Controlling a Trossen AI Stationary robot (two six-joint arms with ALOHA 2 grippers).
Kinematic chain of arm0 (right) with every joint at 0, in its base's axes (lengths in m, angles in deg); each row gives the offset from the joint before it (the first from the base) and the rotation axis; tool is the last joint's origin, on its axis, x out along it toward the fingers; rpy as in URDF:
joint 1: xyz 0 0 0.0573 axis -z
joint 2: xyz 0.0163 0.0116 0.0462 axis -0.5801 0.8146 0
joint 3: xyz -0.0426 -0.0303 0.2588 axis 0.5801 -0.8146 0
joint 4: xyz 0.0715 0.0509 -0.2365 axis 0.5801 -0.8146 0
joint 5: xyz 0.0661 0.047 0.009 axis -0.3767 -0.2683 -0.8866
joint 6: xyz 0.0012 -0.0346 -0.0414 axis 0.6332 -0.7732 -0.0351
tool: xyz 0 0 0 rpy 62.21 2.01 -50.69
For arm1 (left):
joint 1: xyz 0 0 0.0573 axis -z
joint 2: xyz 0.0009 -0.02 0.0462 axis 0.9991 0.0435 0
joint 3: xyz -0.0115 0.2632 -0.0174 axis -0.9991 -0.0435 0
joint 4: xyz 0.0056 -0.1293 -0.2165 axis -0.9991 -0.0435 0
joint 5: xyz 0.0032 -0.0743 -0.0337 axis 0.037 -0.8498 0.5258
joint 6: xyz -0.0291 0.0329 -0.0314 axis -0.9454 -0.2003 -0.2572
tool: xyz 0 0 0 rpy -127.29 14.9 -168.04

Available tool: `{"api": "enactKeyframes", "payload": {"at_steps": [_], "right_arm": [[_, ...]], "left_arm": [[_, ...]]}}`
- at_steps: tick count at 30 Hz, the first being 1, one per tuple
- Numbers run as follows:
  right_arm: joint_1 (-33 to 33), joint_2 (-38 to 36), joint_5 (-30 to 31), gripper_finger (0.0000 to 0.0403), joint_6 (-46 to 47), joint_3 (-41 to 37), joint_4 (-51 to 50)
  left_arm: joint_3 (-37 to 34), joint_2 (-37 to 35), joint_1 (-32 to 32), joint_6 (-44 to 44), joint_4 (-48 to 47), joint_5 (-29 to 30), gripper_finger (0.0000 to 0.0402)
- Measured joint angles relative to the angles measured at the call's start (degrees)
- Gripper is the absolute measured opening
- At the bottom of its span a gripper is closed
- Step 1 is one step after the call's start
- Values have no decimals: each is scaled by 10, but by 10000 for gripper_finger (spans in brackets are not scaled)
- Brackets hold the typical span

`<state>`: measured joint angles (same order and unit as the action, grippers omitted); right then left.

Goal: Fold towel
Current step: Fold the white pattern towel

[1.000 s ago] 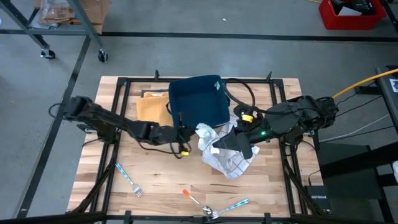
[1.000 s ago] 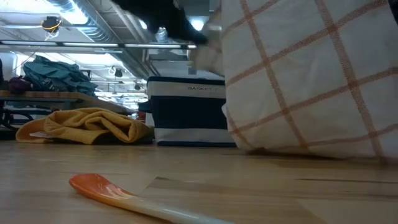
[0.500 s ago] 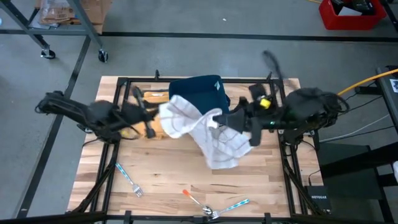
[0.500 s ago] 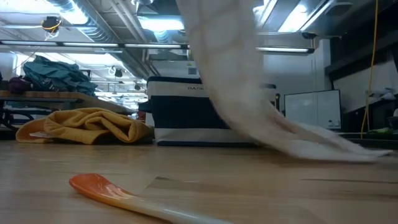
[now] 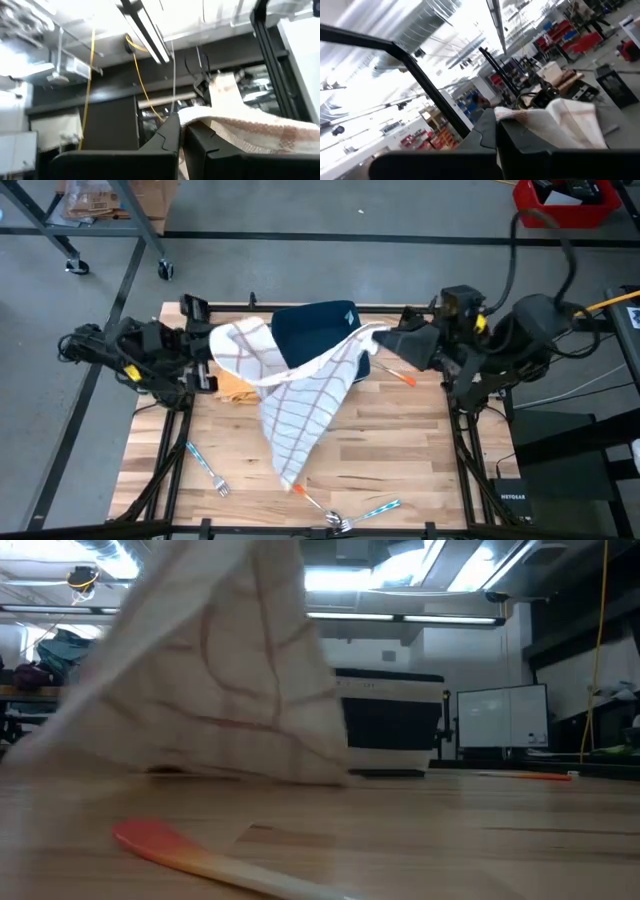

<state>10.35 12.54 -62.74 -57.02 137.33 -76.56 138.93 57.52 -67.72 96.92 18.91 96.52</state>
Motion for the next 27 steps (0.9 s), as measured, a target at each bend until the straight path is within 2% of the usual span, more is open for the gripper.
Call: {"api": "enactKeyframes", "payload": {"at_steps": [6, 11, 17, 19, 21, 27], "right_arm": [[0, -24, -1, 1, -2, 0, 8], [-1, -34, -1, 1, -1, 0, 10], [-13, -36, -77, 1, 41, 0, 6], [-23, -36, -81, 1, 42, 0, -8], [-34, -36, -66, 1, 23, 0, -18], [-53, -50, 50, 1, -67, 0, -22]], "left_arm": [[82, 37, 0, 25, -4, -2, 0], [124, 57, 1, 17, -23, -2, 0], [131, 57, 28, -21, -65, -1, 0], [131, 55, 43, -18, -70, -2, 0], [131, 51, 53, 9, -70, -2, 0], [131, 43, 45, 70, -12, 1, 0]]}}
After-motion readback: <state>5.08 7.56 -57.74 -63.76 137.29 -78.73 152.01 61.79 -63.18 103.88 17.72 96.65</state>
